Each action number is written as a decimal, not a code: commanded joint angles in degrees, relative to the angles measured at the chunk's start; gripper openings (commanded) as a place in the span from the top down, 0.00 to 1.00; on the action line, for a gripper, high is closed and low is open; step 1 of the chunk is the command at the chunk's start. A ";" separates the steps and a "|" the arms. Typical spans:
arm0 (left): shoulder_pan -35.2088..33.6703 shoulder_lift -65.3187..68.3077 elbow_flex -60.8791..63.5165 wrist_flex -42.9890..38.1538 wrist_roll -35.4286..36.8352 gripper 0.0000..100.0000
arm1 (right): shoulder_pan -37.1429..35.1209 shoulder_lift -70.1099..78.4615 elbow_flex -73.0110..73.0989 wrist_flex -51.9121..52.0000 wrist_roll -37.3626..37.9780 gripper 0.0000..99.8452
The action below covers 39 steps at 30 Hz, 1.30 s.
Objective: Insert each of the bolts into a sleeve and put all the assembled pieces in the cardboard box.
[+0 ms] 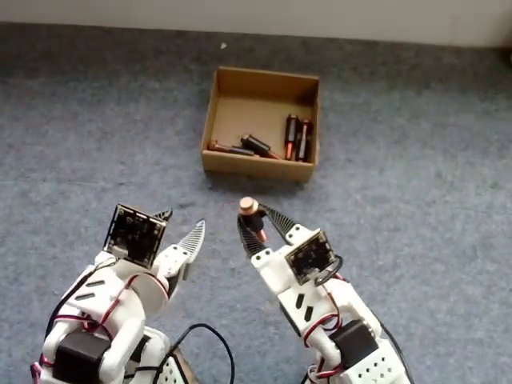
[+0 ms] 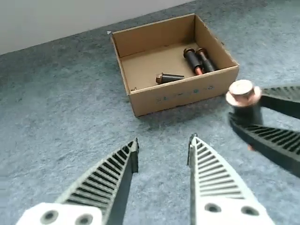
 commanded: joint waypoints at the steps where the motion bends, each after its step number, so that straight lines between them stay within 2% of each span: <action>1: -6.64 0.22 5.32 -0.44 0.26 0.81 | 4.26 -1.19 4.97 -0.48 -5.54 1.00; 5: -13.14 0.22 12.44 -4.31 0.26 0.81 | 6.99 -1.10 5.32 0.13 -8.09 1.00; 9: -17.36 0.22 19.12 -8.44 0.26 0.82 | 6.99 -1.10 4.88 5.41 -8.35 1.00; 16: -17.45 0.31 25.19 -13.89 -6.95 0.97 | 7.16 -1.01 -1.80 11.56 -8.35 1.00; 21: -14.20 0.31 25.54 -13.80 -7.03 0.99 | 7.16 0.84 -6.20 13.49 -8.35 1.00; 30: -12.97 0.31 26.68 -14.15 -7.12 0.99 | 7.25 25.36 -23.43 12.88 -8.44 1.00; 39: -12.88 0.31 26.77 -14.15 -7.12 0.99 | 7.52 49.19 -37.67 -0.40 -8.18 1.00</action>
